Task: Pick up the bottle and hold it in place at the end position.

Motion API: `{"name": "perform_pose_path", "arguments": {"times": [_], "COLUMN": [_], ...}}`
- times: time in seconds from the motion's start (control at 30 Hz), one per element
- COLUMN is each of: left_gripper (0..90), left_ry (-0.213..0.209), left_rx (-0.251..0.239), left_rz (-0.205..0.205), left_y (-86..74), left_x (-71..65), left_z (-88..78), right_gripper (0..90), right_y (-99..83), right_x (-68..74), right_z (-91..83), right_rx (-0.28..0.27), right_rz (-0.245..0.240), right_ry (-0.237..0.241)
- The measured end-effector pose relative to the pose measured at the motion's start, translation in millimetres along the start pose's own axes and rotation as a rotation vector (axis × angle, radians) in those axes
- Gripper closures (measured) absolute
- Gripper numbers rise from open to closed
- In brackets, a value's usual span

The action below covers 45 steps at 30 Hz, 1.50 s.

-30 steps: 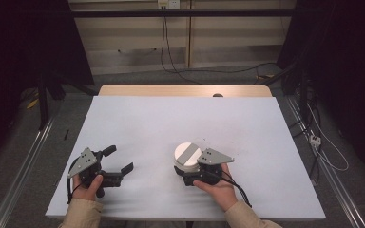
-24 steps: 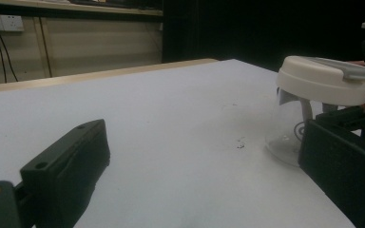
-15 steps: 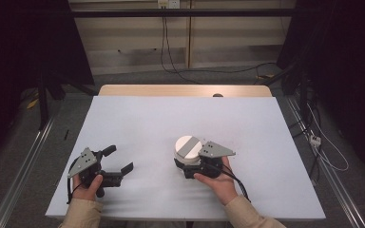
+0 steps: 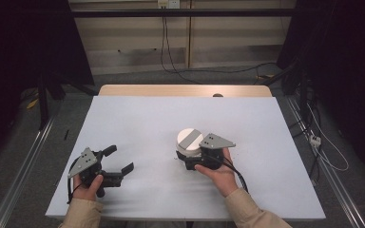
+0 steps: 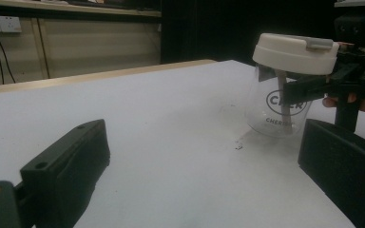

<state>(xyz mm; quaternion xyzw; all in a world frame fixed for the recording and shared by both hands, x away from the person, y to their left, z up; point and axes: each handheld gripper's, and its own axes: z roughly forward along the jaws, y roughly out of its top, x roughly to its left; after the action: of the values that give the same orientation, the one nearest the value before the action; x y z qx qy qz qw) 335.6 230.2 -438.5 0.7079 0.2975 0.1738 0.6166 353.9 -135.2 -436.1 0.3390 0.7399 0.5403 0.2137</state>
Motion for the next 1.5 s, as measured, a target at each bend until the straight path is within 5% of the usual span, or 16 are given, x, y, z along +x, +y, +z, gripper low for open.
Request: {"name": "perform_pose_path", "arguments": {"times": [1.5], "left_gripper": [2.8], "left_ry": [-0.012], "left_rx": [-0.001], "left_rz": [-0.009], "left_y": [-0.2], "left_x": [0.6], "left_z": [1.3], "right_gripper": [18.2], "right_y": [16.0], "right_x": [-25.0], "right_z": [34.4], "right_rx": [-0.011], "right_rz": [0.006], "right_ry": [-0.041]}}
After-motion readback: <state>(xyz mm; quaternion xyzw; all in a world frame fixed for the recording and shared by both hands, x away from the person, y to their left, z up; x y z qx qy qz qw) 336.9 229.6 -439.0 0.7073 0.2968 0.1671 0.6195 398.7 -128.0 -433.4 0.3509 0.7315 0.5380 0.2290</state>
